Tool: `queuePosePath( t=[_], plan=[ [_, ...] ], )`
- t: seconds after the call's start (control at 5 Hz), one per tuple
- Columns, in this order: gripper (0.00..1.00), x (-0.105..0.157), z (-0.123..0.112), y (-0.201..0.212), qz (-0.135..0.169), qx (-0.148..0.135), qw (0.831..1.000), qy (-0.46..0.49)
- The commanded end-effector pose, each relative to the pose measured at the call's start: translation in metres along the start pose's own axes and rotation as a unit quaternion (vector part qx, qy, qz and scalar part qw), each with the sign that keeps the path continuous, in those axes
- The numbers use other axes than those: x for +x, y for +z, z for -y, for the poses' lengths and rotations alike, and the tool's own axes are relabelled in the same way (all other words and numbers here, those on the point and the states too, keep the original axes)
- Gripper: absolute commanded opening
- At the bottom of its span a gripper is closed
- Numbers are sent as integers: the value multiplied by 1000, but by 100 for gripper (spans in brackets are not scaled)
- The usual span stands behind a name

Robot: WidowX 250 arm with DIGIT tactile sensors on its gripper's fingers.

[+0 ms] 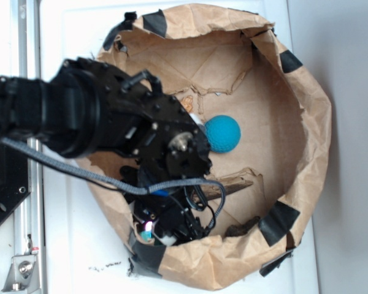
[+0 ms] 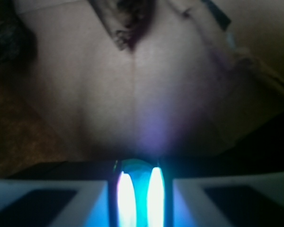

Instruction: Grab the green ball.

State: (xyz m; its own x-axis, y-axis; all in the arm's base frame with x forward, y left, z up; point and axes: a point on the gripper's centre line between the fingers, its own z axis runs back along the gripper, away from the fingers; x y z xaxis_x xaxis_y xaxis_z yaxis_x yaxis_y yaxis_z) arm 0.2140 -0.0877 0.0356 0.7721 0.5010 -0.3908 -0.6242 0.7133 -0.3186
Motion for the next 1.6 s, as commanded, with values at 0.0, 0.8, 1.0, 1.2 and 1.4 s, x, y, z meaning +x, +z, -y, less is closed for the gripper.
queuePosePath(
  t=[0.0,0.8,1.0,1.2,1.4],
  plan=[
    [0,5,-5,33,90,-18,995,-40],
    [0,3,-23,91,206,-20,978,-30],
    [0,4,-25,96,274,60,958,-56],
    [0,13,-22,125,358,132,911,-155],
    [0,22,-27,161,400,166,874,-219]
  ],
)
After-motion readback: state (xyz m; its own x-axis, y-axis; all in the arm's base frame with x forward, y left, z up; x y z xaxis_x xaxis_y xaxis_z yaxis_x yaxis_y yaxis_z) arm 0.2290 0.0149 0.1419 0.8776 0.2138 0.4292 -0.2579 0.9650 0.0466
